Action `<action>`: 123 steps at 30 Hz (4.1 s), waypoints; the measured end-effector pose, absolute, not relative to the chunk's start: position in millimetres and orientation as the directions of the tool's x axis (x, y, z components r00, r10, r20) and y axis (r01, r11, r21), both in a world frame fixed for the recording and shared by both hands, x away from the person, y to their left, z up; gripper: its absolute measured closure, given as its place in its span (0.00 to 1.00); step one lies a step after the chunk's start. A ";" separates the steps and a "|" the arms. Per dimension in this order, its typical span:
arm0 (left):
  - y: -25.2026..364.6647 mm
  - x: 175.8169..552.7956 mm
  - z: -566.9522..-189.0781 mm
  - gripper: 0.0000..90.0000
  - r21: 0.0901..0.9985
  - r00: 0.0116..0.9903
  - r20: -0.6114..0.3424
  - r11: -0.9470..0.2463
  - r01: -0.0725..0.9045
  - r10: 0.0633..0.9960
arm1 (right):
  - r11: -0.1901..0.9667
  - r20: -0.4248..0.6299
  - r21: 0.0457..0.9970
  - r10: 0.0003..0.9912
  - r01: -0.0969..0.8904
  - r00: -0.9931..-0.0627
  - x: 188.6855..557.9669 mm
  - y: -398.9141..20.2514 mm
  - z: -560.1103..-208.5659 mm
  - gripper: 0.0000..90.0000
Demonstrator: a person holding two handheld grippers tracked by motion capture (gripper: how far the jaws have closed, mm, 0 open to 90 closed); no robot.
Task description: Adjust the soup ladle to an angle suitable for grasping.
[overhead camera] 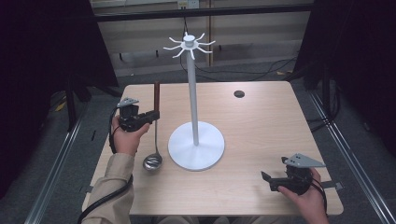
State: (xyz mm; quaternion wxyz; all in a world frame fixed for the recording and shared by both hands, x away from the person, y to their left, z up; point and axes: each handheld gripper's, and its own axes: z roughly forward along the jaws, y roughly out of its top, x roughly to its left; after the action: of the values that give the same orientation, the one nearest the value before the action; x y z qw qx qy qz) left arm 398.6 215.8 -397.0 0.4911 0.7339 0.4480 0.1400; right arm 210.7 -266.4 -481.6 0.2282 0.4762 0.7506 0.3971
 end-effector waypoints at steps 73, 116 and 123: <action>191.2 348.1 -262.2 0.83 0.977 0.823 -0.137 -0.060 0.203 0.551 | 0.264 0.017 0.812 0.881 0.520 -0.474 211.2 -259.7 -481.9 0.04; 174.9 348.0 -266.3 0.83 0.979 0.849 -0.126 -0.073 0.190 0.513 | 0.272 0.011 0.811 0.878 0.517 -0.479 211.2 -256.9 -481.6 0.04; 170.6 351.7 -265.9 0.83 0.980 0.846 -0.123 -0.070 0.185 0.519 | 0.274 0.011 0.811 0.876 0.517 -0.482 211.6 -257.2 -482.2 0.04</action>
State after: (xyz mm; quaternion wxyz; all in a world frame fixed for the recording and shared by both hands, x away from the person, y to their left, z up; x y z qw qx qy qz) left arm 351.7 170.6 -265.9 0.6367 0.7194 0.2447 0.1311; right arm 211.6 -257.2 -482.2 0.2276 0.4552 0.7651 0.3946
